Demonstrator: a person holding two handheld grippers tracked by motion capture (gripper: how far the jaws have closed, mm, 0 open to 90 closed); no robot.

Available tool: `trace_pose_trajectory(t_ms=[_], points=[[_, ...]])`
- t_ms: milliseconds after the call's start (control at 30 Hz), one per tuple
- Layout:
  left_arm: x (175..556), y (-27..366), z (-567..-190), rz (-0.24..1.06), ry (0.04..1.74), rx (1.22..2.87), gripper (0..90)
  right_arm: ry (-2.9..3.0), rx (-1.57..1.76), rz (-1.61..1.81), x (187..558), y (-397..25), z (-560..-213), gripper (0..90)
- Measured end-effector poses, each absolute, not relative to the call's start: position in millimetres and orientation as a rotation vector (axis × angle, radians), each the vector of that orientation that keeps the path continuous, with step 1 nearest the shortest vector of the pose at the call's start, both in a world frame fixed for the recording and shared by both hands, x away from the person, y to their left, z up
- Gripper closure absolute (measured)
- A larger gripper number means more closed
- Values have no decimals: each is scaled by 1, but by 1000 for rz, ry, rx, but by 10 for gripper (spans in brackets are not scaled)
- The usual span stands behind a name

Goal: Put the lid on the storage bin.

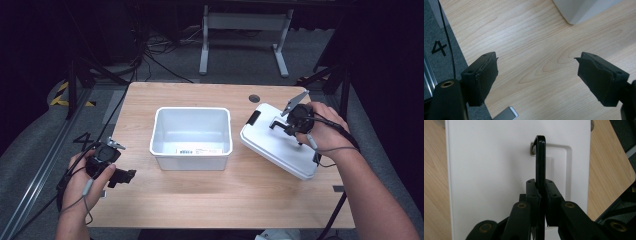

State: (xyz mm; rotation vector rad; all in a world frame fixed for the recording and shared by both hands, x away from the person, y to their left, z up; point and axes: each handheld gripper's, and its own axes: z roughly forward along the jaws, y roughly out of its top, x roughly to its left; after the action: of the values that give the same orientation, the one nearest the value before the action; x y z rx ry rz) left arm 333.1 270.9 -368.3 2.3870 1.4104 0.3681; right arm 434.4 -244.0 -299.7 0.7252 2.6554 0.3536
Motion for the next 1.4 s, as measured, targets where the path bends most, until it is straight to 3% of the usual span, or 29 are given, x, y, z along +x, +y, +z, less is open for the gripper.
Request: trace_pose_trajectory(t_ms=[500, 1400], points=[[325, 272, -370, 357, 1375, 2401, 172, 2646, 574, 404, 432, -216, -268, 843], [321, 284, -367, 366, 1385, 2370, 174, 2694, 196, 449, 441, -83, -228, 844]])
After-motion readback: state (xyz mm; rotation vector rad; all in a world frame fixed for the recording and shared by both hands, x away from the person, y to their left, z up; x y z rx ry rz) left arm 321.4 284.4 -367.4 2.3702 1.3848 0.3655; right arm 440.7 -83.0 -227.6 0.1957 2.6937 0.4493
